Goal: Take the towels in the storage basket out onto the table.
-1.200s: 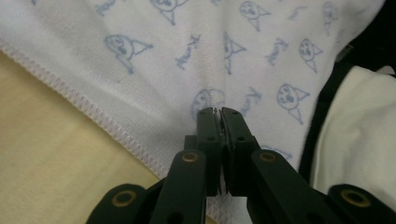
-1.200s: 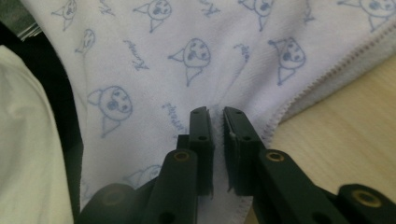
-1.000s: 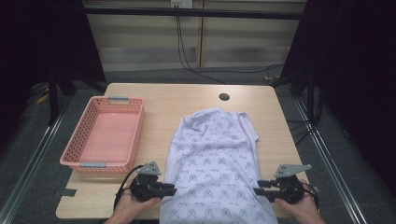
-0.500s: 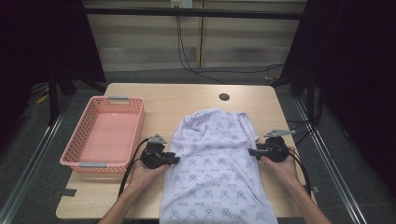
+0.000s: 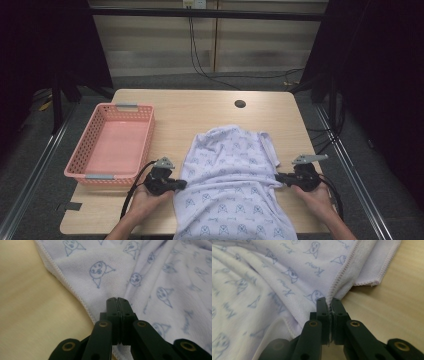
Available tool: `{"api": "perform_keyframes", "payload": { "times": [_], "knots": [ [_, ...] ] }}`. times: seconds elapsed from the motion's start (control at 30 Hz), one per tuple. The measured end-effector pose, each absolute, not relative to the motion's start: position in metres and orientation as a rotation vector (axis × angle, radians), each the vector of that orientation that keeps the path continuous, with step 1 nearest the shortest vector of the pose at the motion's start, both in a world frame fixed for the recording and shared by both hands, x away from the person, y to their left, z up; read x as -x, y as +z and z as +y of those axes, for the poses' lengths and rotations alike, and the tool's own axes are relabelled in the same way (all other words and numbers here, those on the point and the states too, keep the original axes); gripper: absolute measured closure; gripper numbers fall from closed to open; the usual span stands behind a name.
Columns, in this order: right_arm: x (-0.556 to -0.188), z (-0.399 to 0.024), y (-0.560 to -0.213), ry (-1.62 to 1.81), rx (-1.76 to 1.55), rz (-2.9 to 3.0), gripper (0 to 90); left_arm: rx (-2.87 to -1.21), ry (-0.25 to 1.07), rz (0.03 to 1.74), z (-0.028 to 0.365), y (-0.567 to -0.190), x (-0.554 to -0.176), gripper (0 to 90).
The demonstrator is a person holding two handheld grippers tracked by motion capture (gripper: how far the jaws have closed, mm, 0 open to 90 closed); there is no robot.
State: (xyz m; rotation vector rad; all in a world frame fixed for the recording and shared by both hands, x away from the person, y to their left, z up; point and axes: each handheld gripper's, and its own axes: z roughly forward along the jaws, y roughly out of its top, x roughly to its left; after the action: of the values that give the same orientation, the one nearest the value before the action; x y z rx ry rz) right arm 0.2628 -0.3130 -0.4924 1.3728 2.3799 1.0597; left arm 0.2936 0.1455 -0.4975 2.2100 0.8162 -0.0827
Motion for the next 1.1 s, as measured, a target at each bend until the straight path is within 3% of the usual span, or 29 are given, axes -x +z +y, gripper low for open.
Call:
{"api": "perform_keyframes", "payload": {
  "times": [0.23, 0.3, 0.37, 0.57, 0.8, 1.0, 1.07, 1.1],
  "knots": [
    [-0.22, -0.315, -0.484, 1.105, -1.335, 2.441, 86.7, -2.276, -0.183, 0.712, 0.149, -0.491, -0.245, 88.8],
    [-0.208, -0.314, -0.483, 1.09, -1.309, 2.464, 75.8, -2.246, -0.201, 0.696, 0.151, -0.484, -0.237, 86.3],
    [-0.209, -0.313, -0.48, 1.088, -1.299, 2.433, 59.1, -2.2, -0.166, 0.71, 0.153, -0.48, -0.246, 72.2],
    [-0.249, -0.309, -0.466, 1.125, -1.27, 2.337, 48.7, -2.088, -0.077, 0.789, 0.141, -0.475, -0.297, 64.2],
    [-0.337, -0.294, -0.47, 1.064, -1.319, 2.28, 32.5, -2.016, 0.045, 0.906, 0.115, -0.476, -0.375, 49.0],
    [-0.373, -0.279, -0.482, 1.028, -1.359, 2.298, 32.2, -1.998, -0.004, 0.922, 0.099, -0.48, -0.397, 48.2],
    [-0.377, -0.276, -0.489, 1.007, -1.367, 2.313, 40.7, -2.034, -0.025, 0.931, 0.09, -0.489, -0.396, 47.7],
    [-0.377, -0.276, -0.492, 0.987, -1.396, 2.314, 49.1, -2.058, -0.027, 0.91, 0.087, -0.494, -0.394, 47.4]
  ]
}}
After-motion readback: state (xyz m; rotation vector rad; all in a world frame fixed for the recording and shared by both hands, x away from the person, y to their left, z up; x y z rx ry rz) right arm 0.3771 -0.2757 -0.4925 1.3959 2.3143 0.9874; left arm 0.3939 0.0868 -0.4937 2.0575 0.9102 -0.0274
